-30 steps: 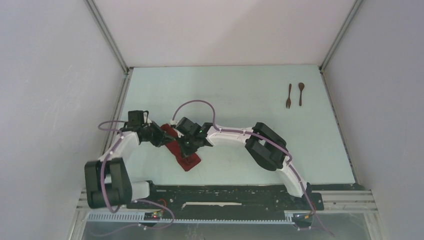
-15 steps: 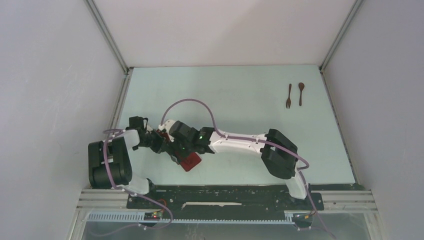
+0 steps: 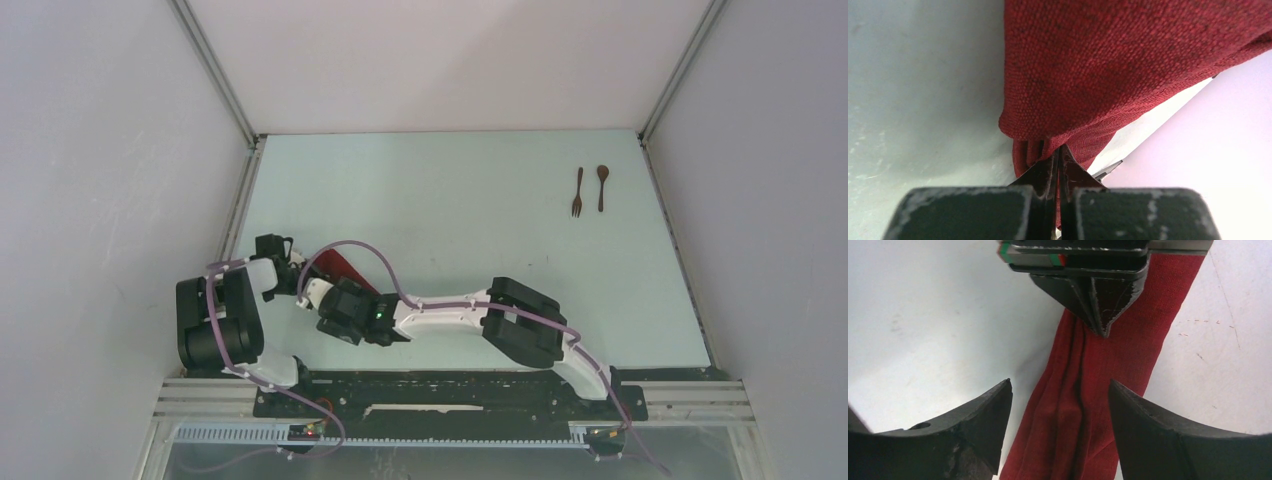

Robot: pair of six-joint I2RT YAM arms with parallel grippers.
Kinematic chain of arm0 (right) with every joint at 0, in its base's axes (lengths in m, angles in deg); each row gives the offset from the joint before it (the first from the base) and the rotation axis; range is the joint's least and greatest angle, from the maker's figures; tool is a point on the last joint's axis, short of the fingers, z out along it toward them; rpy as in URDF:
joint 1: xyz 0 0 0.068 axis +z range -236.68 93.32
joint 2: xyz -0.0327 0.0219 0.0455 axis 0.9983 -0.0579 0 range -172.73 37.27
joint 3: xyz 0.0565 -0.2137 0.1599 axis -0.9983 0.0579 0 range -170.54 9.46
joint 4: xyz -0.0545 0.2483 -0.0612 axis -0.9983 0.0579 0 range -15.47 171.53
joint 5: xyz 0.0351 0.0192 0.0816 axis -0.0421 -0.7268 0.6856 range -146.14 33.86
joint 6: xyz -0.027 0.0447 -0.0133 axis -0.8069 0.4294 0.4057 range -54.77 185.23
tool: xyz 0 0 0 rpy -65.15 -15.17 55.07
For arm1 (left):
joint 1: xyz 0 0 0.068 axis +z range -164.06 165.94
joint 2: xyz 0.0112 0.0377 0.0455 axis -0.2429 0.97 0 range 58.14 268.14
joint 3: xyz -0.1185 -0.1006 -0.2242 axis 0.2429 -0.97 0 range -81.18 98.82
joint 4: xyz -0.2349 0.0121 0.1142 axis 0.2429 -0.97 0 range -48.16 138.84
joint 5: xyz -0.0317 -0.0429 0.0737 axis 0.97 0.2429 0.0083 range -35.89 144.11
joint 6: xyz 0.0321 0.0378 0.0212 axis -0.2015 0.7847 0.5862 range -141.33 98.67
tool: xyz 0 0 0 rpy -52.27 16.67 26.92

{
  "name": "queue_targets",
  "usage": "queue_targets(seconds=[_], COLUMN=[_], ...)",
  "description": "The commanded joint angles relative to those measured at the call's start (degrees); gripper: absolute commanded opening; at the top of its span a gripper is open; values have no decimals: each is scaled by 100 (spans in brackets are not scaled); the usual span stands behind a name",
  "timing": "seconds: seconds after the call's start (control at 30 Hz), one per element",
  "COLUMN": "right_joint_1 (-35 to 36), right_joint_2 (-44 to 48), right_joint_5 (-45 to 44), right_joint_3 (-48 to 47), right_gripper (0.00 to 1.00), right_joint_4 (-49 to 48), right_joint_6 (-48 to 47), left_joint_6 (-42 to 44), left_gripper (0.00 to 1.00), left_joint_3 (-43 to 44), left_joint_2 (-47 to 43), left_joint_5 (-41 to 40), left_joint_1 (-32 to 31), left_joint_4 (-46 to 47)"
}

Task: Fold the napkin into a case and place the utensils inside
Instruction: Pick up the smaller rectangle-folded napkin from the center of the board.

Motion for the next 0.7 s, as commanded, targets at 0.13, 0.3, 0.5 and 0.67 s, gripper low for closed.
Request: queue_targets(seconds=[0.13,0.3,0.5,0.67], right_joint_1=[47,117,137,-105], right_joint_2=[-254,-286,-6,911], right_joint_5=[-680,-1171,-1325,-319], right_joint_3=[292,502,896,1626], right_gripper=[67,49,1,0], right_joint_4=[-480,-557,-956,-1276], right_joint_6=[210,555,746,1140], left_joint_6=[307,316,361,694], left_gripper=[0,0,11,41], left_joint_3=[-71,11,352,925], left_joint_2=[70,-58,-580,-1535], left_joint_5=[-779,-849,-822,-982], left_joint_1=[62,72,74,71], left_joint_4=[-12,-93,-323,-703])
